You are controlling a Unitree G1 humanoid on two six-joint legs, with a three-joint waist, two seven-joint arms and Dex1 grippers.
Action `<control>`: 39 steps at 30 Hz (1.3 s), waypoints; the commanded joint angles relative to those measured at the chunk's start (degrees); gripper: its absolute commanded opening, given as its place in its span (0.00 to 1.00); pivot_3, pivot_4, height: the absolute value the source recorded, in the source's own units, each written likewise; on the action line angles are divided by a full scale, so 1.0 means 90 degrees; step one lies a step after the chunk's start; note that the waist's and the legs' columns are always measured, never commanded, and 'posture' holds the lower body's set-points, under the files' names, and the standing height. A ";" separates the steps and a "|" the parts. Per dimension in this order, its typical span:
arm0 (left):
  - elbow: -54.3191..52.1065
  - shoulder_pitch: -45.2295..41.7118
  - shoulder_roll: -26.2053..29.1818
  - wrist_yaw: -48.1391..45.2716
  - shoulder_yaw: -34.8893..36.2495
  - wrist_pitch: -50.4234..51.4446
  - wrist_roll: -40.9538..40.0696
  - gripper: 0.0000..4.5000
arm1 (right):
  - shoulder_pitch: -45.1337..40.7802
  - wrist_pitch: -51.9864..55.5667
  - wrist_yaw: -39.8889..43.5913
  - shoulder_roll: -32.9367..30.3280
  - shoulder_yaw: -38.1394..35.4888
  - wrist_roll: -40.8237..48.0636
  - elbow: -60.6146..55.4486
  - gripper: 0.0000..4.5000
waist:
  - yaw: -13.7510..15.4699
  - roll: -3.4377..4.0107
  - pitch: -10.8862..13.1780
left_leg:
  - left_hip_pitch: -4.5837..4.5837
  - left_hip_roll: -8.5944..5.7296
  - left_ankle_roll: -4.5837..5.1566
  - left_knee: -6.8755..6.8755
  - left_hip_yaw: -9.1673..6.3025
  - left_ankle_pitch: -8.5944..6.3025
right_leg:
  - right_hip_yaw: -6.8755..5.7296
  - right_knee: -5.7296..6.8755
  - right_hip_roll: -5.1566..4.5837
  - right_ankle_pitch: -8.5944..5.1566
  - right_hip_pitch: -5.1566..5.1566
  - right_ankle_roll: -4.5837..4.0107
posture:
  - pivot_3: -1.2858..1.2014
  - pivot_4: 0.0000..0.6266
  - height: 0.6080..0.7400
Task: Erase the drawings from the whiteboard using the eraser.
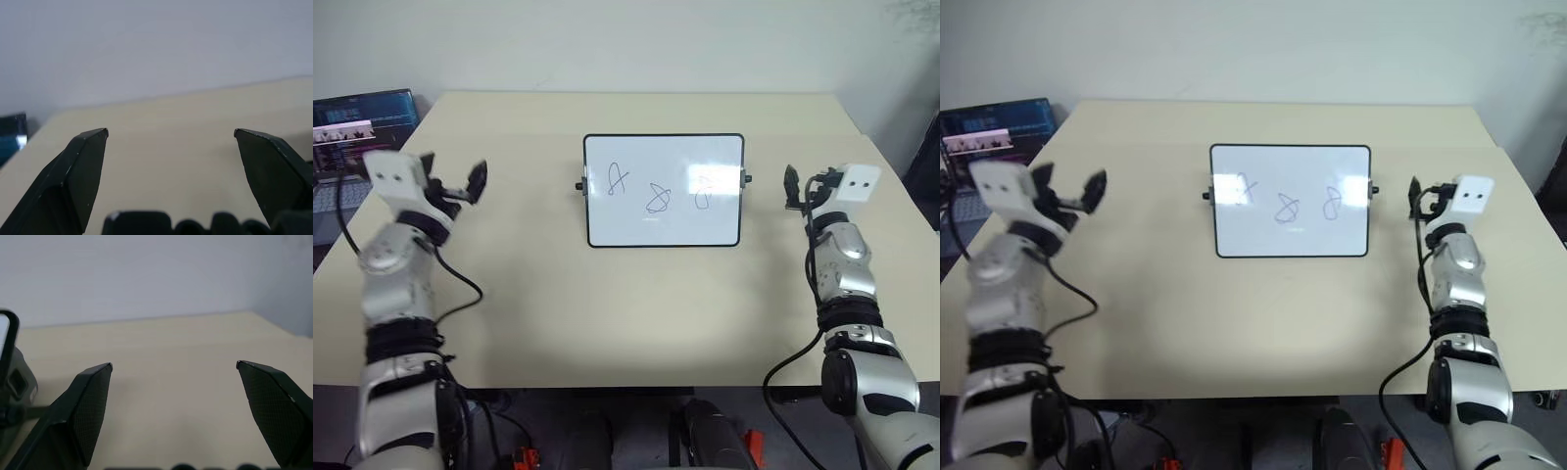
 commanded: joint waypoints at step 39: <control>-0.1805 -0.0730 -0.2547 -0.2938 -0.4080 0.1367 0.0665 1.00 | -0.0071 0.8020 0.0494 -0.2850 0.0012 0.0935 -0.2411 0.99 | 0.0091 0.0012 -0.0002 | 0.0019 -0.0007 0.0004 0.0006 0.0003 -0.0001 | 0.0008 -0.0011 0.0000 -0.0005 0.0032 -0.0001 | 0.52 0.24 1.00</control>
